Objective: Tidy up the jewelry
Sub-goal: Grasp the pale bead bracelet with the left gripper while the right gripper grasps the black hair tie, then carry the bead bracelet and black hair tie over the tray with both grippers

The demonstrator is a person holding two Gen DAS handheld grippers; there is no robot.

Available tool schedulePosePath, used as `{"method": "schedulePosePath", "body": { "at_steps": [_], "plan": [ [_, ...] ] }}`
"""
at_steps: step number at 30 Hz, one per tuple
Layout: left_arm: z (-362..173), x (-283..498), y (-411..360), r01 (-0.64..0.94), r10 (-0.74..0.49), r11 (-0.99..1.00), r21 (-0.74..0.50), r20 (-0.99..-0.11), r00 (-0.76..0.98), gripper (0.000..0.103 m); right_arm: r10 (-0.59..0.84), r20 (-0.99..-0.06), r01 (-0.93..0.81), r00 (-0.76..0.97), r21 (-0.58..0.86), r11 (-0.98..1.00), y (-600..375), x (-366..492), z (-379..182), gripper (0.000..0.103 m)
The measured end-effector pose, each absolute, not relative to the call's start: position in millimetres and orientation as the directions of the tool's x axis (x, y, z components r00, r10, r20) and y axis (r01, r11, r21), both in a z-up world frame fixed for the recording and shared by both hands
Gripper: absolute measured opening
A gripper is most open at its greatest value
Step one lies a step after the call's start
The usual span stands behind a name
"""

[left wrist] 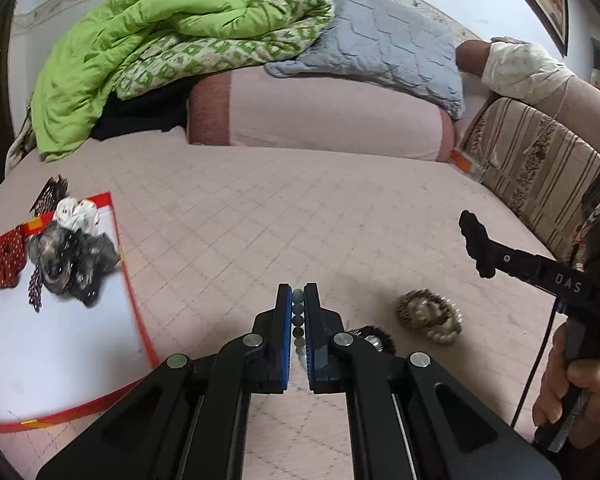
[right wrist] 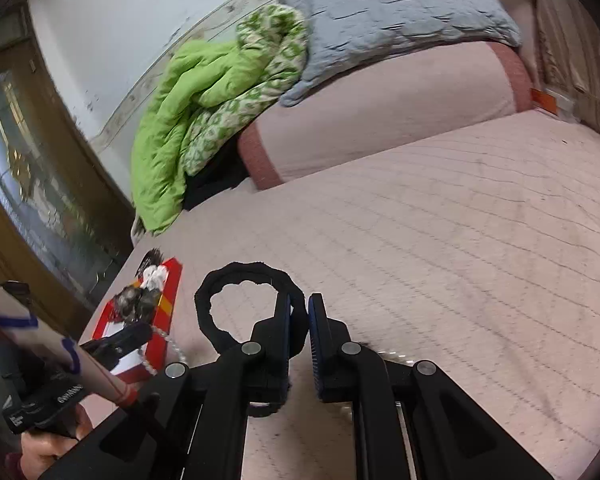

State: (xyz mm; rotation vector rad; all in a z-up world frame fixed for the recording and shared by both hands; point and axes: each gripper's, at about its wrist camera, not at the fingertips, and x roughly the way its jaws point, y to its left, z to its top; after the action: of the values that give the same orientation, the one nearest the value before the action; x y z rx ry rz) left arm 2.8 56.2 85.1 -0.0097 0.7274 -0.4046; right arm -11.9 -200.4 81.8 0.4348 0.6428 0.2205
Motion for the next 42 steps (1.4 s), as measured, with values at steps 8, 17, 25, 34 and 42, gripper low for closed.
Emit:
{"method": "schedulePosePath", "body": {
  "at_steps": [8, 17, 25, 34, 42],
  "plan": [
    [92, 6, 67, 0.366, -0.372, 0.92, -0.142, -0.612, 0.698, 0.005, 0.313, -0.561, -0.087, 0.767, 0.392, 0.916, -171, -1, 75, 0.01],
    [103, 11, 90, 0.334, -0.386, 0.921, -0.2, -0.586, 0.712, 0.005, 0.311, -0.582, -0.092, 0.752, 0.375, 0.922, -163, 7, 68, 0.01],
    [111, 9, 107, 0.299, -0.368, 0.93, -0.215, -0.567, 0.737, 0.005, 0.323, -0.586, -0.114, 0.743, 0.365, 0.924, -157, 6, 68, 0.01],
    [119, 3, 146, 0.241, -0.327, 0.944, -0.225, -0.553, 0.766, 0.005, 0.378, -0.585, -0.176, 0.718, 0.373, 0.911, -124, -4, 70, 0.01],
    [124, 0, 212, 0.146, -0.267, 0.956, -0.255, -0.544, 0.796, 0.005, 0.462, -0.555, -0.305, 0.692, 0.356, 0.883, -56, -15, 95, 0.01]
  ]
}}
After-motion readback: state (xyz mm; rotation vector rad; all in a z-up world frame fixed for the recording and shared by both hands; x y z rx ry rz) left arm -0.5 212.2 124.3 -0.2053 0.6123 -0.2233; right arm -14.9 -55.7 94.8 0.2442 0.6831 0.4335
